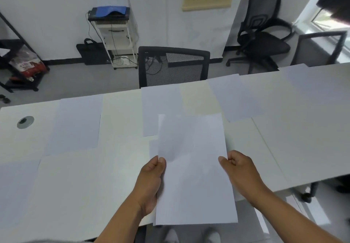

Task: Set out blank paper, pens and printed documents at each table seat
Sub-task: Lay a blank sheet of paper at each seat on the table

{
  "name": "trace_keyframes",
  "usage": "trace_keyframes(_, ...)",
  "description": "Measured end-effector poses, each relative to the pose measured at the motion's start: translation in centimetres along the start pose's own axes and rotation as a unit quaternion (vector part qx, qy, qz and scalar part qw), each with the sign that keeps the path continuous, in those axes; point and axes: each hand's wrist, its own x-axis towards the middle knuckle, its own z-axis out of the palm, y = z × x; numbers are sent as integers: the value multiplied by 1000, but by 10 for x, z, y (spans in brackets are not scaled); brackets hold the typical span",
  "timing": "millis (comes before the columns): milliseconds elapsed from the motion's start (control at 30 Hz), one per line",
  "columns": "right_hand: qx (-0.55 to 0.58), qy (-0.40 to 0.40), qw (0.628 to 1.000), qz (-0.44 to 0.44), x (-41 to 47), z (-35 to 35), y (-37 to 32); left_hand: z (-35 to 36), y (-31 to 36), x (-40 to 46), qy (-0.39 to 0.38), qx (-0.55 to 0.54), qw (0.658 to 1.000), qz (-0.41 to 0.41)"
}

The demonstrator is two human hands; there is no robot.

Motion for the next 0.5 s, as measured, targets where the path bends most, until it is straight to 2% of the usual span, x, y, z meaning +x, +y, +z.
trace_keyframes(200, 14, 21, 1000, 12, 0, -52, 19, 51, 4, -7, -36, 65, 997, -2)
trace_keyframes(500, 18, -14, 1000, -18, 33, -138, 75, 151, -23, -4, 7, 97, 995, -4)
